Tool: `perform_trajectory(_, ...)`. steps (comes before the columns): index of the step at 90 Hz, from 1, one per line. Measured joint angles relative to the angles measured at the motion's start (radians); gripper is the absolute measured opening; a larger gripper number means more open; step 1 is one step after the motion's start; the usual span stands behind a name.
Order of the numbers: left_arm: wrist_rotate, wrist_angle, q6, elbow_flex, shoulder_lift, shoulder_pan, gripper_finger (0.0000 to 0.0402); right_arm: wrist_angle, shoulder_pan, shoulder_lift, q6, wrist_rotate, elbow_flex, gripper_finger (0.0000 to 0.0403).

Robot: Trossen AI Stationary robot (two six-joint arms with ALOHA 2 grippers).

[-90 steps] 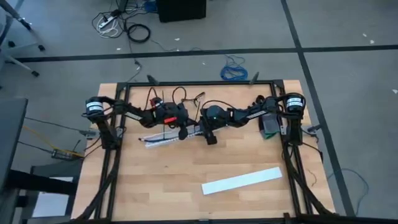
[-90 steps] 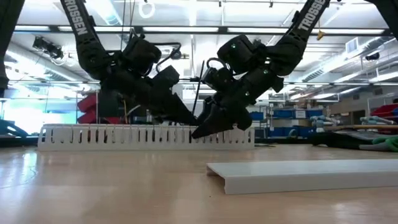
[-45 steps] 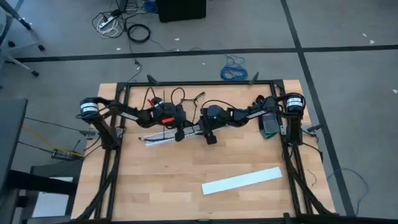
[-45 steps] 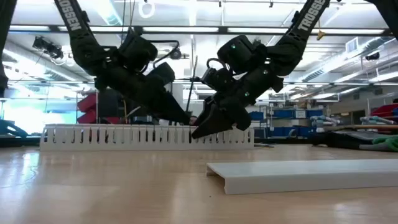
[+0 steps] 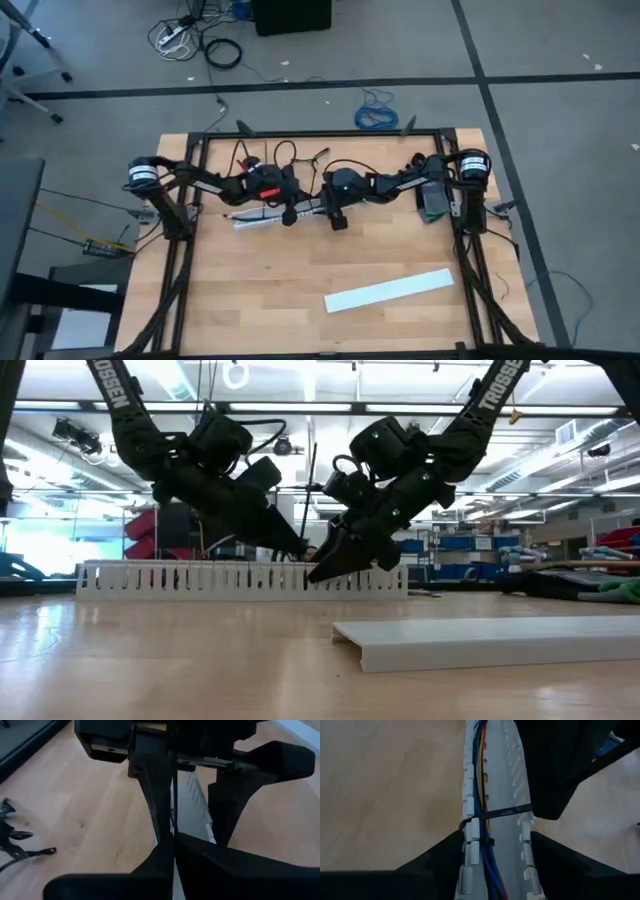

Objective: Ziptie cables
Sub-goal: Put the zip tied cable wires into the white cable duct

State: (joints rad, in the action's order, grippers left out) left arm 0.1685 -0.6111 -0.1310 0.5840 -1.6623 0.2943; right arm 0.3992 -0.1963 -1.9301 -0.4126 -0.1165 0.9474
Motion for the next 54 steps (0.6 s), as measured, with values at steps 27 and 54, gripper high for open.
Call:
perform_trajectory(27, -0.012, 0.021, -0.125, 0.001, 0.0, 0.007, 0.0, 0.009, 0.0, -0.001, 0.0, -0.003, -0.001, 0.0215)
perform_trajectory(54, 0.025, 0.121, -0.257, 0.069, 0.0, 0.026, 0.0, 0.014, 0.01, -0.001, 0.002, -0.004, -0.001, 0.0214)
